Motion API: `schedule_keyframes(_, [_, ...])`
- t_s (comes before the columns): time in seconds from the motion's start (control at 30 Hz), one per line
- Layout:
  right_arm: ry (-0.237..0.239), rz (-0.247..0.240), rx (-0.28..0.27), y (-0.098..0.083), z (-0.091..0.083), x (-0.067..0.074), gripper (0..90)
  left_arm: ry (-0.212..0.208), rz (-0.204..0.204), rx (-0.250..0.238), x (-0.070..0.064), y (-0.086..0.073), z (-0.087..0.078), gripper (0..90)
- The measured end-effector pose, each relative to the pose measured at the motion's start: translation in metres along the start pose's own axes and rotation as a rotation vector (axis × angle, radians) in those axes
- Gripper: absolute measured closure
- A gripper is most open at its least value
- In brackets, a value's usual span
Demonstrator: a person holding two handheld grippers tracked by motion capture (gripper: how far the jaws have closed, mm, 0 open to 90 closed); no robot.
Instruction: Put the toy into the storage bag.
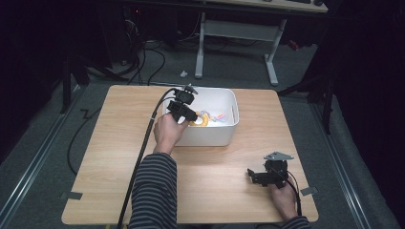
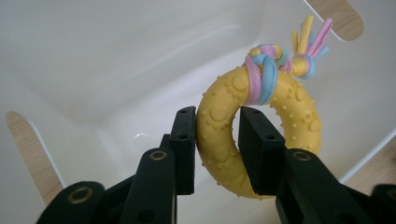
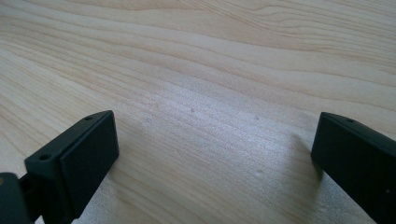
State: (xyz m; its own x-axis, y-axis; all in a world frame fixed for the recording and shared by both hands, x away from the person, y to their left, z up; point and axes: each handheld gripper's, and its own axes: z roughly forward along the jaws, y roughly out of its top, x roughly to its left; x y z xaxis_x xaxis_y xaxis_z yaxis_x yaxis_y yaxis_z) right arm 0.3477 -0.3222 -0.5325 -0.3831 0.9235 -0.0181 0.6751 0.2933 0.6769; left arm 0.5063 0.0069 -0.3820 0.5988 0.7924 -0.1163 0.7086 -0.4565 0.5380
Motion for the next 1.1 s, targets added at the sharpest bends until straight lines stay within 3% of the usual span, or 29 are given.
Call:
schedule_keyframes(0.1, [0.000, 0.000, 0.000, 0.000, 0.000, 0.000, 0.6, -0.029, -0.022, -0.015, 0.003, -0.001, -0.001, 55.3])
schedule_keyframes(0.13, [0.000, 0.000, 0.000, 0.000, 0.000, 0.000, 0.6, -0.039, -0.034, -0.042, 0.004, -0.003, -0.004, 52.4])
schedule_keyframes(0.37, [0.003, -0.003, 0.000, 0.000, 0.000, 0.000, 0.5, -0.028, -0.019, -0.095, 0.001, -0.006, -0.019, 41.7])
schedule_keyframes(0.53, [0.004, -0.003, 0.001, 0.000, 0.000, 0.000, 0.5, -0.013, -0.010, -0.135, 0.000, -0.013, -0.035, 40.0])
schedule_keyframes(0.6, [0.004, -0.004, 0.000, 0.000, 0.000, 0.000, 0.5, 0.014, 0.007, -0.154, -0.001, -0.017, -0.043, 38.5])
schedule_keyframes(0.8, [0.004, -0.002, 0.000, 0.000, 0.000, 0.000, 0.5, 0.042, 0.040, -0.183, -0.002, -0.025, -0.061, 37.2])
schedule_keyframes(1.1, [0.004, -0.002, 0.000, 0.000, 0.000, 0.000, 0.5, 0.061, 0.038, -0.233, 0.003, -0.041, -0.084, 36.8])
